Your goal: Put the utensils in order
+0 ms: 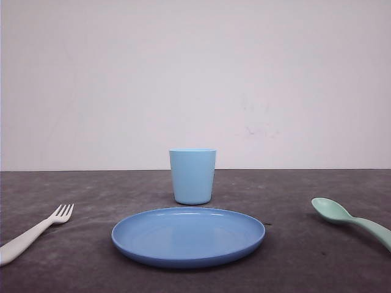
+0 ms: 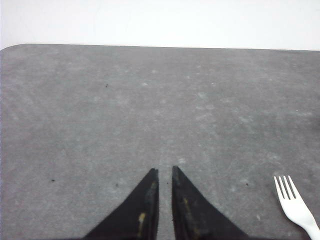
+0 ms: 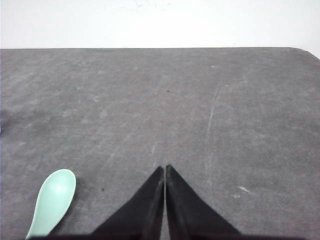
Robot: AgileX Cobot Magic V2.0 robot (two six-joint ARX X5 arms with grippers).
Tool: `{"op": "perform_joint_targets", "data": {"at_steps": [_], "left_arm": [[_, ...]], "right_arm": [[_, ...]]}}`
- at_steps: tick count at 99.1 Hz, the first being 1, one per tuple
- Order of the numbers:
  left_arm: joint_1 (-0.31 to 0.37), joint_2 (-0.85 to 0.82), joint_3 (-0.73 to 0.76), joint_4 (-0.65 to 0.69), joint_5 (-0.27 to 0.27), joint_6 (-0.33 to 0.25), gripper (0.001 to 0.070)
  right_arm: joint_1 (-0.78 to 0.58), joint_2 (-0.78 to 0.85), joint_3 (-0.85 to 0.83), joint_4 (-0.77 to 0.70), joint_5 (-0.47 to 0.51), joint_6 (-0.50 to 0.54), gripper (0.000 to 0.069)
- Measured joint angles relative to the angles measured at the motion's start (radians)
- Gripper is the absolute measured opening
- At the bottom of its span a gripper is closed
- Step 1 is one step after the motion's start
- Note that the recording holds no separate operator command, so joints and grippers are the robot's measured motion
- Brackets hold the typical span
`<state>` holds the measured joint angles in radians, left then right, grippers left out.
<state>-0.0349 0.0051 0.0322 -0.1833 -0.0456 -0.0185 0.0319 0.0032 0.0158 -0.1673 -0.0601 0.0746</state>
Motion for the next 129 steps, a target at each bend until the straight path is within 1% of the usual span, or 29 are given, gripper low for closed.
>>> {"op": "perform_joint_targets", "data": {"at_steps": [47,71,79,85,89,98,106,113,120,129], "left_arm": [[0.000,0.000,0.000,0.000,0.000,0.000,0.0022],[0.000,0.000,0.000,0.000,0.000,-0.006,0.0022],[0.000,0.000,0.000,0.001,0.000,-0.039,0.0022],[0.000,0.000,0.000,0.006,0.001,-0.078,0.0022],[0.000,0.000,0.000,0.021,0.012,-0.104,0.0022],[0.000,0.000,0.001,0.093,0.053,-0.166,0.0022],[0.000,0.000,0.016,0.122,0.077,-0.218,0.0022],[0.000,0.002,0.055,0.135,0.098,-0.263,0.0022],[0.000,0.010,0.124,0.137,0.129,-0.288,0.0022],[0.000,0.033,0.223,0.127,0.164,-0.299,0.0022]], "right_arm": [[0.000,0.000,0.000,0.028,-0.008,0.002,0.0006],[0.000,0.000,0.000,0.017,-0.019,0.029,0.0006],[0.000,0.000,0.000,0.021,-0.019,0.041,0.0006],[0.000,0.000,0.000,0.027,-0.019,0.066,0.0006],[0.000,0.000,0.002,0.028,-0.019,0.094,0.0006],[0.000,0.002,0.035,0.017,-0.025,0.181,0.0006],[0.000,0.006,0.100,0.019,-0.057,0.243,0.0006],[0.000,0.017,0.176,0.011,-0.085,0.274,0.0006],[0.000,0.050,0.262,-0.023,-0.100,0.290,0.0006],[0.000,0.114,0.368,-0.083,-0.119,0.288,0.0006]]}}
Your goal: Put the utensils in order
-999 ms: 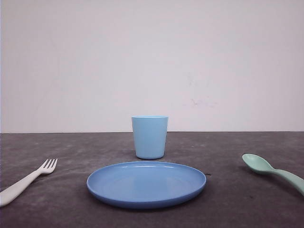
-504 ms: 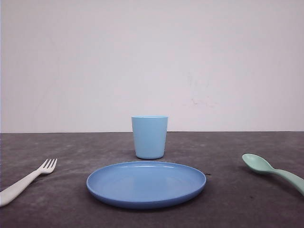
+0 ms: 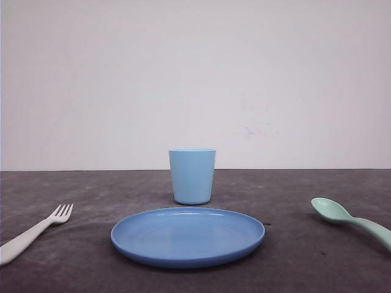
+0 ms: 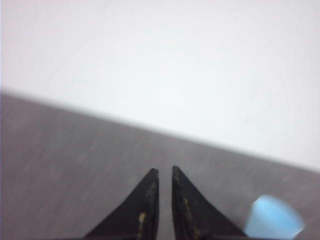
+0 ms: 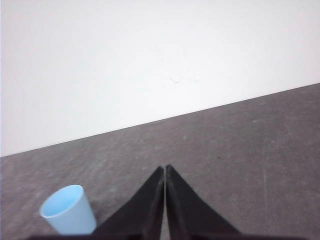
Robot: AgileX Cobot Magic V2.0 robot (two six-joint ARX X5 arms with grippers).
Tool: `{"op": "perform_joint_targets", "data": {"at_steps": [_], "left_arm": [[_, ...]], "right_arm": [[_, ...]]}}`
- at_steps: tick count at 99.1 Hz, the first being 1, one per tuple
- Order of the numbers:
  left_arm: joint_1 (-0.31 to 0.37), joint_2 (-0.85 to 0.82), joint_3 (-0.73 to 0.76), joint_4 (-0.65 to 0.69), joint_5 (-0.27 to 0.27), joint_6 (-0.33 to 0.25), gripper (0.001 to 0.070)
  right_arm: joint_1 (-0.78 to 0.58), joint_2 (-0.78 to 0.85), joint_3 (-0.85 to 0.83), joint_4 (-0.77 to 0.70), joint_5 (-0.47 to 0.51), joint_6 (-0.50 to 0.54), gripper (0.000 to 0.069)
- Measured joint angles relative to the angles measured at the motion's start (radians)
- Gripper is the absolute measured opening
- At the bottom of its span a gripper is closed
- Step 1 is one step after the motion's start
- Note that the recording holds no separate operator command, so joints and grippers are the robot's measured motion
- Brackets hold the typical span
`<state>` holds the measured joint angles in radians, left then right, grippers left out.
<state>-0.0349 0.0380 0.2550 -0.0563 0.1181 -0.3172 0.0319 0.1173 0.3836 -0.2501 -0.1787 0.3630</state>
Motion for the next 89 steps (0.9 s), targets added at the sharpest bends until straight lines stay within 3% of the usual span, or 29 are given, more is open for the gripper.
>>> {"op": "perform_joint_targets", "data": {"at_steps": [19,45,78,89], "left_arm": [[0.000,0.122,0.226,-0.160,0.055,0.018,0.0022],[0.000,0.372,0.521,-0.427,0.072,0.173,0.0022],[-0.030,0.645,0.551,-0.541,0.081,0.254,0.0022],[-0.040,0.718,0.551,-0.546,0.050,0.265,0.0022]], "right_arm": [[0.000,0.167,0.231,-0.130,-0.013,-0.060,0.0006],[0.002,0.433,0.452,-0.340,-0.032,-0.198,0.0006],[0.013,0.713,0.464,-0.455,-0.007,-0.286,0.0006],[0.018,0.779,0.464,-0.458,0.025,-0.290,0.0006]]}}
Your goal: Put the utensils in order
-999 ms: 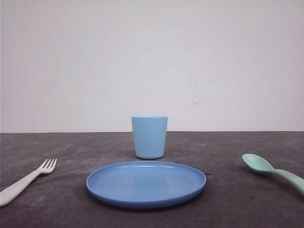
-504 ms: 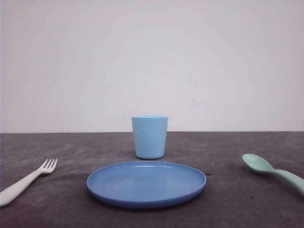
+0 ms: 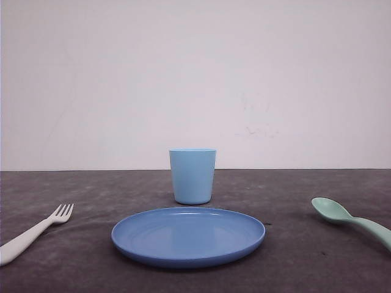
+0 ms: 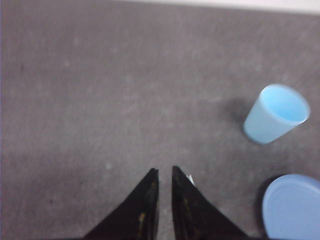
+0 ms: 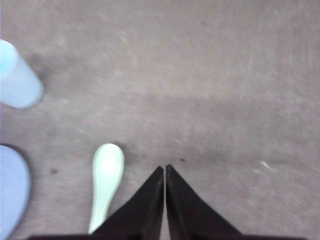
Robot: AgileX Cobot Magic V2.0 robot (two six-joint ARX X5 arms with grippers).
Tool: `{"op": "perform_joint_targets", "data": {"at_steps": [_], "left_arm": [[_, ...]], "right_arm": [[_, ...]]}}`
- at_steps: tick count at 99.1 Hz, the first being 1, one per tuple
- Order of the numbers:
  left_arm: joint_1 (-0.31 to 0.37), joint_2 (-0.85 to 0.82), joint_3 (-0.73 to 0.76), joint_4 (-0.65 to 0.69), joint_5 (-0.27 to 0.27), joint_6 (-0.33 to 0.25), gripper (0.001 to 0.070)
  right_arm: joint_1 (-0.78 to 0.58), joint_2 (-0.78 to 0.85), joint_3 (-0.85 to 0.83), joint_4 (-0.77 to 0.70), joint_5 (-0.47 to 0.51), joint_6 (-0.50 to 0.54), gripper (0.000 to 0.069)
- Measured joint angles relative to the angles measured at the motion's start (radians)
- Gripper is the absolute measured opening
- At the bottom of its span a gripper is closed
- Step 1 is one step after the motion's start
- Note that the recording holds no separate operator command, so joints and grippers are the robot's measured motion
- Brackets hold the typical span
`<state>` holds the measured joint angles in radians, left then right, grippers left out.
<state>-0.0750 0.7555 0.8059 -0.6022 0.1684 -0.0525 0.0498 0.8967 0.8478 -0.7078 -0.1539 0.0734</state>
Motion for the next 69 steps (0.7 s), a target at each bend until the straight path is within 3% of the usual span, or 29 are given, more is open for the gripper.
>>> {"op": "perform_joint_targets", "data": {"at_steps": [15,44,49,53,69], "left_arm": [[-0.002,0.043,0.000,0.000,-0.038,0.011,0.0022],[-0.002,0.044,0.000,-0.011,-0.040,0.021,0.0031],[-0.002,0.044,0.000,-0.013,-0.040,0.023,0.0053],[-0.002,0.044,0.000,-0.013,-0.040,0.024,0.0108],[-0.002,0.044,0.000,-0.015,-0.040,0.026,0.0440]], "right_arm": [[0.001,0.049,0.000,0.000,0.001,-0.008,0.0006],[0.003,0.054,0.000,0.000,0.000,-0.019,0.0022],[0.003,0.054,0.000,0.000,0.001,-0.021,0.0081],[0.003,0.054,0.000,0.000,0.001,-0.022,0.0172],[0.003,0.054,0.000,0.000,0.001,-0.022,0.0521]]}}
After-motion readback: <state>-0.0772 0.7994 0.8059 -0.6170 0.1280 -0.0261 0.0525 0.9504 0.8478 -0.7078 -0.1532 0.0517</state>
